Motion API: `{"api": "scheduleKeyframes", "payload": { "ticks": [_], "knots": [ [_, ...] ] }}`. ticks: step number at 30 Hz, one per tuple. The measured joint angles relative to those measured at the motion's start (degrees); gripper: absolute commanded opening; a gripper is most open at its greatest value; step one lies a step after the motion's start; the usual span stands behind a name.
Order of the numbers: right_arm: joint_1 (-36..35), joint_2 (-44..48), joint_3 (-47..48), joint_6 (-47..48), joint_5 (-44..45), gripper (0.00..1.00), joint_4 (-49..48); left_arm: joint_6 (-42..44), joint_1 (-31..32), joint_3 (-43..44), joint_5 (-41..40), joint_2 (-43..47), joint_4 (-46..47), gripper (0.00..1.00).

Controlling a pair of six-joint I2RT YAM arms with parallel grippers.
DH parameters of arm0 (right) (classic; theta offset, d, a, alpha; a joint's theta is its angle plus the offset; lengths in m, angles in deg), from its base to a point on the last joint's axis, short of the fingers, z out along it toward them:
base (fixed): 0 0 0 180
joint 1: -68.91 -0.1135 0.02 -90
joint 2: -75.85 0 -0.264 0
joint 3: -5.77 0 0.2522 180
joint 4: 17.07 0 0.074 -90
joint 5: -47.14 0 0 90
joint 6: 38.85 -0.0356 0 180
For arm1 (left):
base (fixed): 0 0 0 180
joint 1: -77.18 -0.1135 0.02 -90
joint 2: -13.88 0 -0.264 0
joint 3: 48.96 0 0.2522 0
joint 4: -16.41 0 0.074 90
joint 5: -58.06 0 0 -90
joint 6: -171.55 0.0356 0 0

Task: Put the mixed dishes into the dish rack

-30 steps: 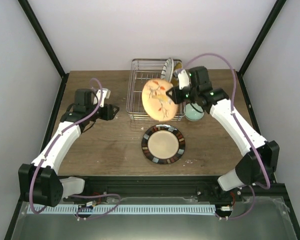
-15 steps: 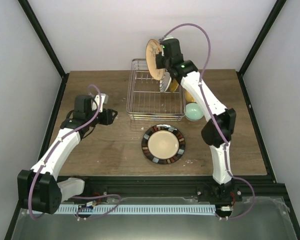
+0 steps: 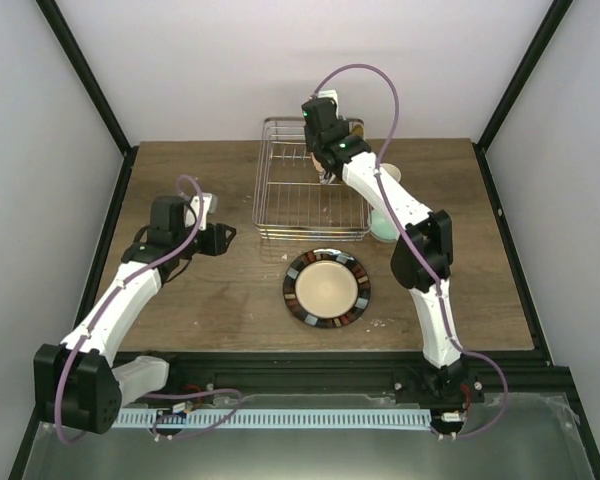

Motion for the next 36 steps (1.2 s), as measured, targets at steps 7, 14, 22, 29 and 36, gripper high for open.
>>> {"api": "scheduleKeyframes", "payload": {
  "ticks": [7, 14, 22, 29, 36],
  "knots": [
    [-0.76, -0.11, -0.13, -1.92, 2.95, 0.01, -1.51, 0.31, 2.45, -0.04, -0.22, 0.02, -0.57, 0.55],
    [-1.07, -1.31, -0.11, -3.63, 3.41, 0.01, -3.69, 0.37, 3.93, -0.66, -0.63, 0.28, -1.01, 0.55],
    [-1.79, -5.29, -0.11, -4.35, 3.85, 0.01, -4.39, 0.76, 4.63, -0.66, -1.05, 0.68, -1.36, 0.55],
    [-2.29, -5.55, -0.04, -4.57, 5.29, 0.01, -4.96, 1.03, 4.81, -0.66, -1.05, 0.81, -1.95, 0.55],
    [-3.58, -5.66, -0.46, -4.39, 9.14, 0.01, -6.69, 1.25, 4.83, -0.66, -1.05, 0.81, -2.54, 0.55]
  ]
}}
